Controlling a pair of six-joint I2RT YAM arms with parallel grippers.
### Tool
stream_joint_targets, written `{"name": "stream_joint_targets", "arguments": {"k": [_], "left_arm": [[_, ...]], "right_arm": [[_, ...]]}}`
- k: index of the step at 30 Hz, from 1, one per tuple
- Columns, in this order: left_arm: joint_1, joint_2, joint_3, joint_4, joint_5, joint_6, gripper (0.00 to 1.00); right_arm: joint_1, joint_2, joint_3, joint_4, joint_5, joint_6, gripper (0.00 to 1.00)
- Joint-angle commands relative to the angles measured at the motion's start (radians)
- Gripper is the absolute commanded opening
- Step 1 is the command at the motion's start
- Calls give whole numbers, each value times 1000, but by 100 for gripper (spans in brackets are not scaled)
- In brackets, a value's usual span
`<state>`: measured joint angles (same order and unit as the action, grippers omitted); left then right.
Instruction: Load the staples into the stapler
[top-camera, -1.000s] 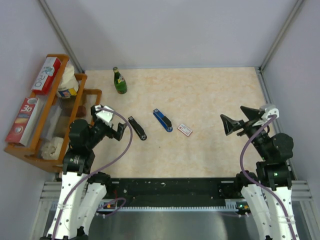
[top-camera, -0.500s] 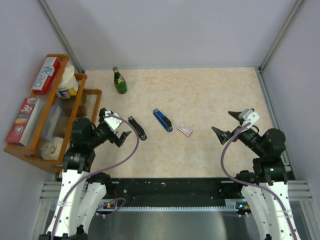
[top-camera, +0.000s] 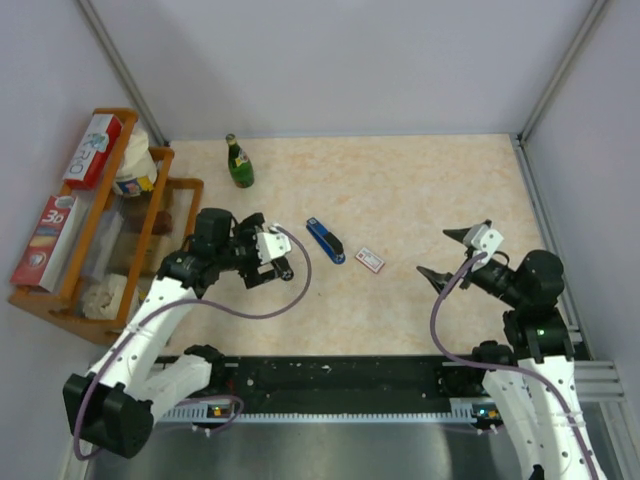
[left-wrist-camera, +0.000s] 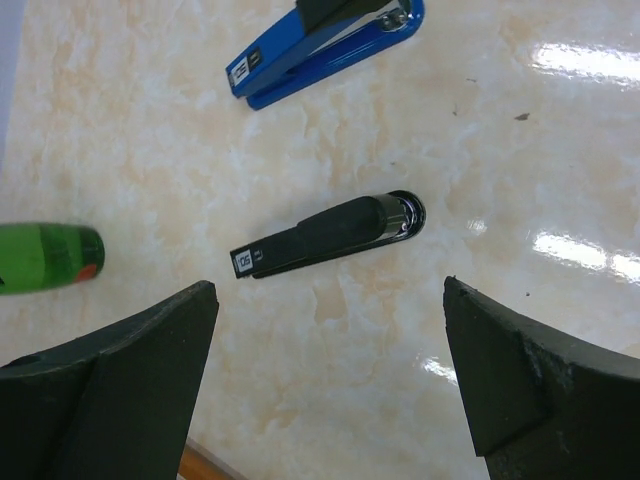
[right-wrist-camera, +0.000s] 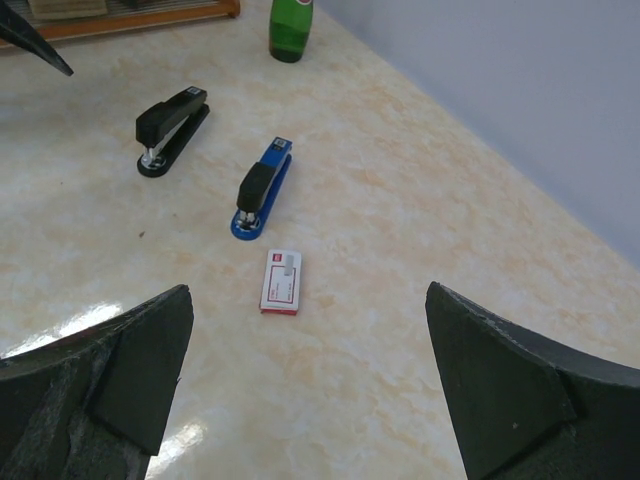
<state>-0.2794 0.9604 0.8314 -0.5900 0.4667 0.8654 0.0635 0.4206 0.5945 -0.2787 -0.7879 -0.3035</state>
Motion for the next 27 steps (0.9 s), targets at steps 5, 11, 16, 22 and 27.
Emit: {"name": "stream_joint_targets", "arguments": {"k": [5, 11, 16, 22, 27], "left_arm": [[-101, 67, 31, 1, -80, 326, 98], [-101, 156, 51, -14, -77, 542, 99], [-101, 224, 54, -8, -108, 693, 98], [-99, 342, 86, 18, -161, 754, 97], [-107, 420, 94, 16, -145, 794, 91]], "right_arm": [[-11, 24, -15, 1, -28, -51, 99], [-10, 33, -16, -2, -22, -54, 99], [-10, 41, -18, -1, -11, -60, 99], [-10, 61, -19, -1, -11, -66, 99], [-11, 76, -22, -1, -13, -68, 99]]}}
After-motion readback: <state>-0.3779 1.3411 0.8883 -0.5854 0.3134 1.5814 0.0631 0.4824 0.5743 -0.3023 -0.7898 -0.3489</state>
